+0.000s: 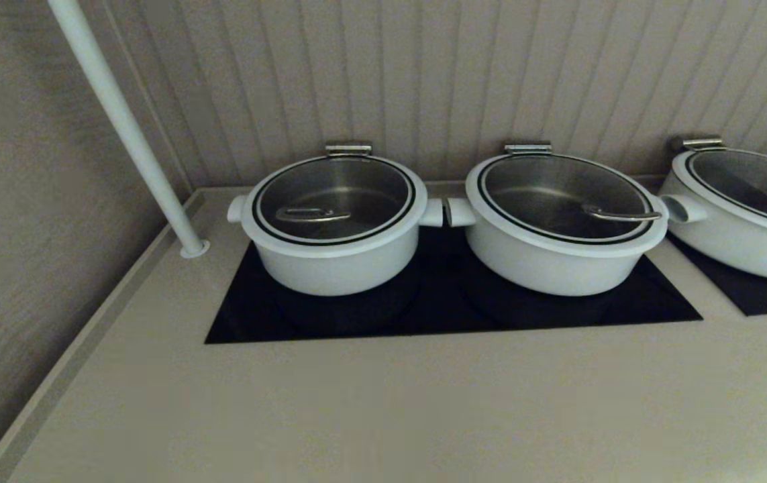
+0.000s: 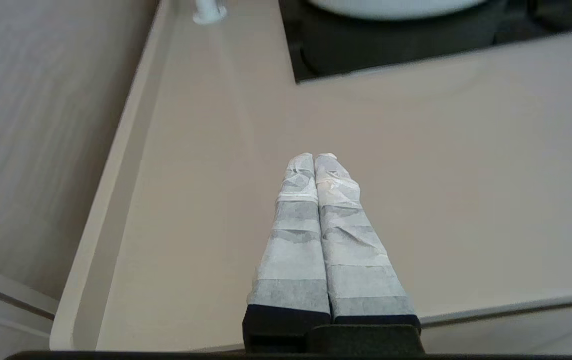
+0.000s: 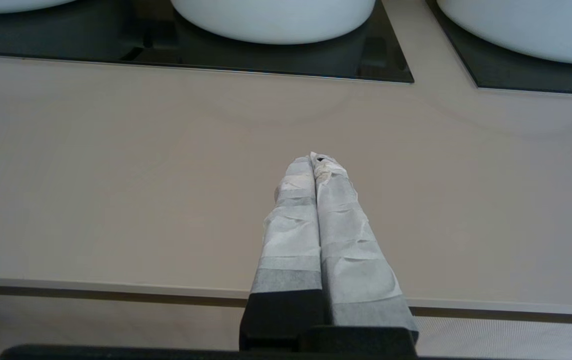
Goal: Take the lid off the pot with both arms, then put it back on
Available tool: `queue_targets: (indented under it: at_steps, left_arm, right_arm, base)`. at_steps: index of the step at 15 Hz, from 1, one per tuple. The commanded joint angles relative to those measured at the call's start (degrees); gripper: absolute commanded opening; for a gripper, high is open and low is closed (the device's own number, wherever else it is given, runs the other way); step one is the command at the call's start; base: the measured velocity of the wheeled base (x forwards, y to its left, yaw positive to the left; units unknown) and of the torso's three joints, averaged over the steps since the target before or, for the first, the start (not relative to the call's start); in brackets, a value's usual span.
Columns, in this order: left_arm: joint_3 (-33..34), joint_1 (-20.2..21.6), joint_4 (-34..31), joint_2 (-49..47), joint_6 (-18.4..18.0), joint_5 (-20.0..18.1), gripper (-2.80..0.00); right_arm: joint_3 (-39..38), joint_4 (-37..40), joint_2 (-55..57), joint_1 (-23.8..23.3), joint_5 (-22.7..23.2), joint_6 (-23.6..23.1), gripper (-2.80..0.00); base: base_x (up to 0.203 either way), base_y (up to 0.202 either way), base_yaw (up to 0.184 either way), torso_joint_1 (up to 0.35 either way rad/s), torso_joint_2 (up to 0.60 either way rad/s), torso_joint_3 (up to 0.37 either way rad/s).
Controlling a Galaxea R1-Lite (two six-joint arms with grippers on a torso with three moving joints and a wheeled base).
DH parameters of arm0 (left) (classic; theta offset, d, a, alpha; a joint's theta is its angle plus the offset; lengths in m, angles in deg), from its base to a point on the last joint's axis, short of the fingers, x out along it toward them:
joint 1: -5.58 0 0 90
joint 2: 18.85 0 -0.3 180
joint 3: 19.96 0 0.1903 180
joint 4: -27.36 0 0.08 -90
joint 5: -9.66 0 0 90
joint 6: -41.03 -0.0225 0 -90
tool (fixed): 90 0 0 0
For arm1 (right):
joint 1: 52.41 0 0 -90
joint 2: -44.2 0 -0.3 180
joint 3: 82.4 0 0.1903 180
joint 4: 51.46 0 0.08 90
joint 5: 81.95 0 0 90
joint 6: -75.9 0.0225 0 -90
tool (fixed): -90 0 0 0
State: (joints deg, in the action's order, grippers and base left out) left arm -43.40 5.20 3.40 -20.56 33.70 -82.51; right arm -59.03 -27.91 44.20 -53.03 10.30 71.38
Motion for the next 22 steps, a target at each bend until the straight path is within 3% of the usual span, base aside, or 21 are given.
queue_targets:
  at_steps: [1,22]
  left_arm:
    - [0.1,0.0,0.0,1.6,0.0,0.1,-2.80]
    - [0.1,0.0,0.0,1.6,2.2,0.9,-2.80]
  right_arm:
    - [0.0,0.0,0.1,0.0,0.0,-0.1,-2.80]
    - [0.0,0.0,0.1,0.0,0.0,-0.1,-2.80]
  base:
    - [0.000,0.000,0.000,0.000,0.00,0.000]
    - [0.000,0.000,0.000,0.000,0.00,0.000]
